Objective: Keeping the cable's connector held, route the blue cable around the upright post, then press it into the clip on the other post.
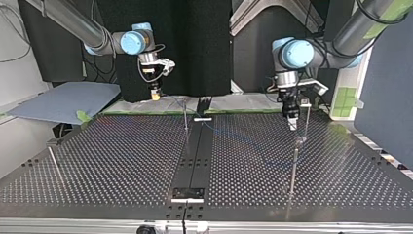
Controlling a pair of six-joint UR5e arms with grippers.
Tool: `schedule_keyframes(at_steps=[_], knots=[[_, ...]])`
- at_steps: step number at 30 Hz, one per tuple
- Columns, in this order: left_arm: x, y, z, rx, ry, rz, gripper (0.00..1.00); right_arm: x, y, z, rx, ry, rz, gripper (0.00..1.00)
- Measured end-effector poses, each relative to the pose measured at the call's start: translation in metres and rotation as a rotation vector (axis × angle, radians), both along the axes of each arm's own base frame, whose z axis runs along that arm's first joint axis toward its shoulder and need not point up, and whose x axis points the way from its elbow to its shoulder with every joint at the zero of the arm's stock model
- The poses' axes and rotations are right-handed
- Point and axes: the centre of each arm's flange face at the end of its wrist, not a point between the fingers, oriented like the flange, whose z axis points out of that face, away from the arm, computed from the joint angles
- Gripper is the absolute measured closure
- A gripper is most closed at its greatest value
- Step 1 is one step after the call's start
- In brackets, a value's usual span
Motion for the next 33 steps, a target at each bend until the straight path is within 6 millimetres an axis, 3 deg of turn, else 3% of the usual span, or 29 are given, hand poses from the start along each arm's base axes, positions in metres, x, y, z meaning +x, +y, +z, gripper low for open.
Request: schedule_keyframes(at_steps=[16, 33], knots=[[-0.009, 0.045, -0.019, -0.112, -0.032, -0.016, 0.0, 0.0, 0.0, 0.0, -0.001, -0.001, 0.0, 1.0], [0.0, 0.055, -0.014, -0.216, -0.084, -0.132, 0.0, 0.0, 0.0, 0.0, -0.003, -0.002, 0.0, 1.0]])
